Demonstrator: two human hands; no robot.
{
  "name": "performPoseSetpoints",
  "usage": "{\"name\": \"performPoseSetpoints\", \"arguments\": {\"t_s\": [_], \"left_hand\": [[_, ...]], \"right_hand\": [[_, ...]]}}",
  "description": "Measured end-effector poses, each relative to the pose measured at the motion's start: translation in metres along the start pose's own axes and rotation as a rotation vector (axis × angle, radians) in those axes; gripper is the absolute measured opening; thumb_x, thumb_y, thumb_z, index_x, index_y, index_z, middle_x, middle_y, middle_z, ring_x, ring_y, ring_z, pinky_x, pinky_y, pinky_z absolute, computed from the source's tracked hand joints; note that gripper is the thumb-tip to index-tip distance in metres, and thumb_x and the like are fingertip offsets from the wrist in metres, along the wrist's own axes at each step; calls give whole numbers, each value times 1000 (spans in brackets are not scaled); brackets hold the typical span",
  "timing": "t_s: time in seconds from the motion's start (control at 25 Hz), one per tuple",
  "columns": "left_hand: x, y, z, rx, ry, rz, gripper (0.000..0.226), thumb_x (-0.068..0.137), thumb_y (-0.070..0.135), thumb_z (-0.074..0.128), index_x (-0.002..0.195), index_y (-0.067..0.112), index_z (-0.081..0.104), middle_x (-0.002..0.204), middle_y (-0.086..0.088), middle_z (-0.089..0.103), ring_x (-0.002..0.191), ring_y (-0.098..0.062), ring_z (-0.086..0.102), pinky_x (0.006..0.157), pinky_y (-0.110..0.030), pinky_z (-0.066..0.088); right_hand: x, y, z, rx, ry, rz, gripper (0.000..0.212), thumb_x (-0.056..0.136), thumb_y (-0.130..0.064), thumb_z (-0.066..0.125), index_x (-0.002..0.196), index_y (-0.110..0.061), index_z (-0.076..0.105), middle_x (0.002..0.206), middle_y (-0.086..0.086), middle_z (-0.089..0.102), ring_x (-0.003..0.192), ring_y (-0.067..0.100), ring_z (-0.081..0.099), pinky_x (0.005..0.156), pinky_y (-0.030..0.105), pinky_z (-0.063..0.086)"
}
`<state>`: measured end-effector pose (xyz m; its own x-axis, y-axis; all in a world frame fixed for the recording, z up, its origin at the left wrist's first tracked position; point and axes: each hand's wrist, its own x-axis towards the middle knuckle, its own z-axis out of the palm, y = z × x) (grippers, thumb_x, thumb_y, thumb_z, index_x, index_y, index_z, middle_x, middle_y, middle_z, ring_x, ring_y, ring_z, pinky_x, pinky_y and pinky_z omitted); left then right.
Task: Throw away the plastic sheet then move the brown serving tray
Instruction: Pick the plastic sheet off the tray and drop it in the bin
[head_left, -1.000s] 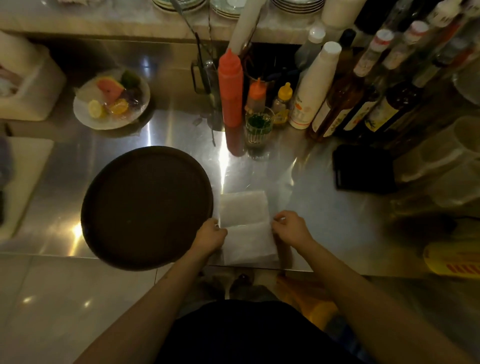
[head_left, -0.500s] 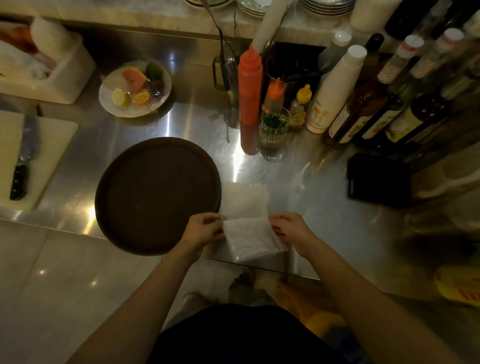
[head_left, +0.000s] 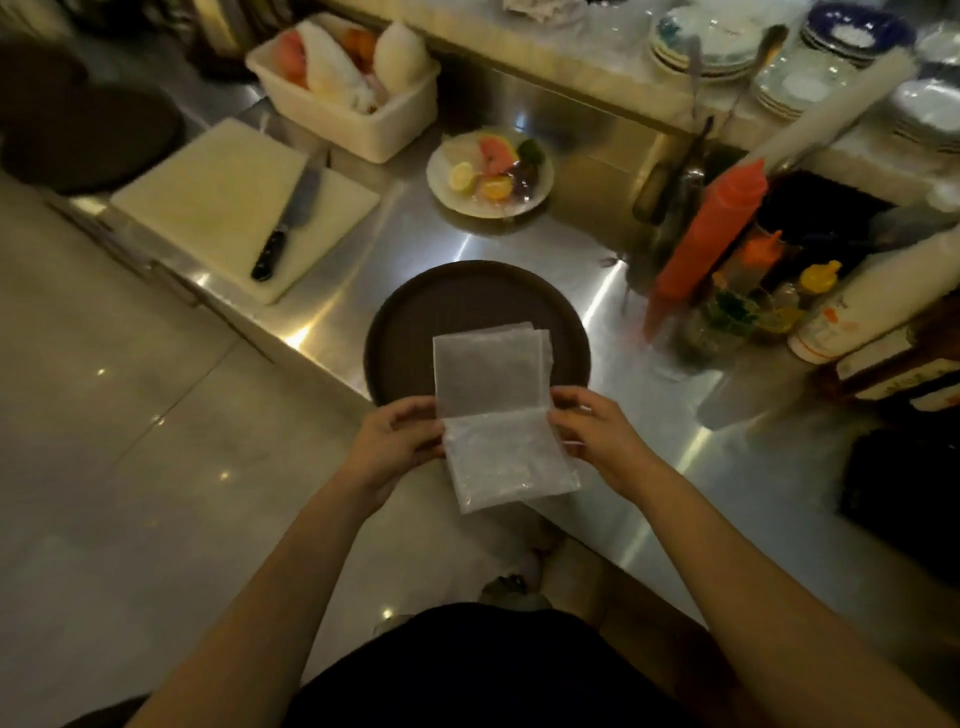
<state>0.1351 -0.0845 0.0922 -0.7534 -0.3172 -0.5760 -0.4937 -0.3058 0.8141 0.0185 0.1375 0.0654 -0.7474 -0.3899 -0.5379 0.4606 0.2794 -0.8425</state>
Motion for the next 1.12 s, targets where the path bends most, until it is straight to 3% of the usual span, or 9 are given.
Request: {"name": "performPoseSetpoints", "arguments": {"t_s": [0.2,0.32,0.52,0.72,0.84,0.92,1.12], "left_hand": [[-46,-23,-108,-276,202,90,27,85,-9,61,111,0,60,96,-17,65,83,-24,67,69,-29,60],[-78,-48,-162,-393,293,138,19,85,-11,60,93,5,65,78,-8,72,68,-16,70,64,-26,59],[-158,-111,-255,-599,512,211,32,85,-7,61,71,18,75,76,-5,75,71,-14,73,66,-25,58],[-242,-170,-308,-753,769,231,35,86,-7,59,65,15,75,69,-2,73,65,-11,71,62,-22,56],[-284,-200,-322,-878,902,246,30,89,-9,53,72,8,70,64,-1,71,60,-9,69,56,-20,55],[-306,-218,-329,-963,993,225,25,90,-8,50,78,5,68,65,-2,71,61,-10,67,57,-20,55],[-338,-249,-333,-1140,1114,188,16,89,12,60,90,6,74,90,-7,76,80,-16,71,75,-29,54]], "right_hand": [[7,-34,107,-156,-244,-32,28,87,-16,65,110,-30,63,108,3,68,96,23,68,78,41,58],[2,-42,172,-221,-369,-59,29,87,-7,63,111,-23,62,104,11,69,94,27,67,81,44,57],[-27,-35,312,-307,-622,-41,27,84,6,62,97,-19,60,87,3,65,71,16,60,60,27,48],[-60,-4,430,-401,-918,-6,38,83,9,61,88,-28,67,75,-3,69,60,8,63,49,20,49],[-82,19,486,-511,-1090,26,42,83,9,61,71,-31,70,73,-6,68,61,10,63,52,22,50],[-96,32,518,-585,-1178,33,37,82,9,61,72,-26,70,74,-1,65,63,14,63,55,25,52],[-116,57,581,-740,-1360,48,30,82,11,58,73,-15,70,72,5,65,61,13,63,53,25,52]]}}
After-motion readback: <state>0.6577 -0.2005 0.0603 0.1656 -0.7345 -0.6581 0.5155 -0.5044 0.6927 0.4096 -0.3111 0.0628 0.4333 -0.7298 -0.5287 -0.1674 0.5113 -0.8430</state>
